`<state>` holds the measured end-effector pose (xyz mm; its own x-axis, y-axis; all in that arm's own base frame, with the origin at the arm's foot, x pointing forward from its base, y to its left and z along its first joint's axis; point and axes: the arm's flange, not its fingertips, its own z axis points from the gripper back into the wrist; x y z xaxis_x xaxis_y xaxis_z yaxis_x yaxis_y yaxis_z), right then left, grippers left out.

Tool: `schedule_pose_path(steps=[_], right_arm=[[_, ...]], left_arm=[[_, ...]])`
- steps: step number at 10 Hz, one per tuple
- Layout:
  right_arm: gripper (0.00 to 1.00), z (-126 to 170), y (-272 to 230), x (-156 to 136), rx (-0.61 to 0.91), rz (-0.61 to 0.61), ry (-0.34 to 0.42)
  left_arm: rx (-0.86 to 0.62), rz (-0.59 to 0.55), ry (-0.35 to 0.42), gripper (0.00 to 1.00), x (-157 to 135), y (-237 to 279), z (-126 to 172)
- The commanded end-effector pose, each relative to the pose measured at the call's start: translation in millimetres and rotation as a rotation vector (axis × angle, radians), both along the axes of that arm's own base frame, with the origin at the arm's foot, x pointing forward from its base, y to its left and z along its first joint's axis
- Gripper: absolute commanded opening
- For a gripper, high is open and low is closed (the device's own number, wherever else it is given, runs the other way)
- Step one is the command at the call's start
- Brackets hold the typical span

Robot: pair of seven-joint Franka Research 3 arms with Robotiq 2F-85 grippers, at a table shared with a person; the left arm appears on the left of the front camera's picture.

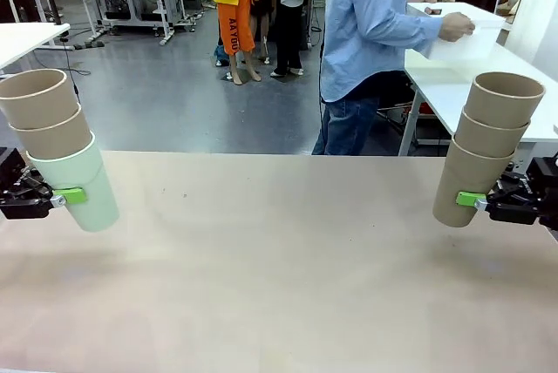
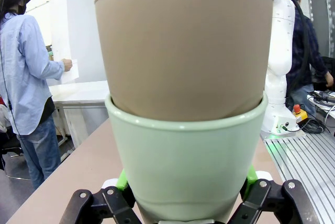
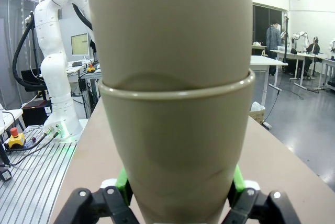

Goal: Stack the cups and store them in the basket.
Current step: Place the stack of Reusable plastic cups into the Pantry Basket.

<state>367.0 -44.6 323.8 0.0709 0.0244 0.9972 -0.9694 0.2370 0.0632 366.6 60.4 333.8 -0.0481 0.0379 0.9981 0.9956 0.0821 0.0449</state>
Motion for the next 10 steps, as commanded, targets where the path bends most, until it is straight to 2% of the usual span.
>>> schedule_pose_path(steps=[1, 10], right_arm=[[0.85, 3.7, -1.8, -0.9, -0.007, 0.002, -0.009], [0.85, 3.7, -1.8, -0.9, -0.007, 0.002, -0.009]], left_arm=[[-0.007, -0.004, -0.013, 0.88, -1.6, -0.4, 2.7], [-0.007, -0.004, -0.013, 0.88, -1.6, -0.4, 2.7]])
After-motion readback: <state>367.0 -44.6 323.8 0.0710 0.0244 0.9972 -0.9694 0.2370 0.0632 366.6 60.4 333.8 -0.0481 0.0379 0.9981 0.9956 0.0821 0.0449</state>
